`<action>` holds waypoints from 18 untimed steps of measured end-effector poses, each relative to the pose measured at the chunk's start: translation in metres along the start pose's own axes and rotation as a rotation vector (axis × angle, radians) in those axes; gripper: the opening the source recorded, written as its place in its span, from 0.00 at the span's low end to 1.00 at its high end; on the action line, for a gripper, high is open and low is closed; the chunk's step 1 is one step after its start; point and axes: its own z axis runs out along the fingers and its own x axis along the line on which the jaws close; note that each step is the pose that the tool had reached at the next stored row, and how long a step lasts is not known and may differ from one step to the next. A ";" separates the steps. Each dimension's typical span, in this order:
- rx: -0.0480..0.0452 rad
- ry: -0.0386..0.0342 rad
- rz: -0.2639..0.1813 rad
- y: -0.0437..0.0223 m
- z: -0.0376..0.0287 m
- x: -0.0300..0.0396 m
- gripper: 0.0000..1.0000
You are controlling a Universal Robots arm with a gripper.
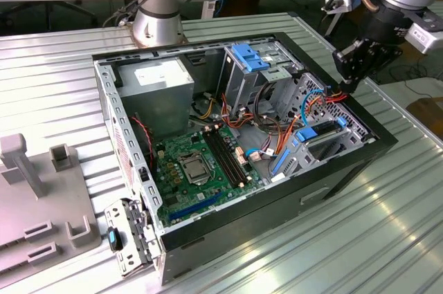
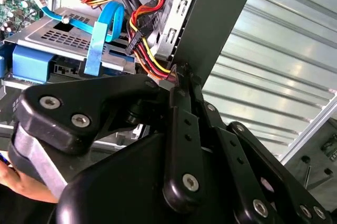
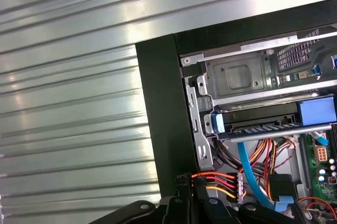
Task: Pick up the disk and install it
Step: 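Insert the first disk wire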
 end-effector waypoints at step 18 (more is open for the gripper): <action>-0.0049 0.0065 0.007 0.0039 0.0041 0.0007 0.31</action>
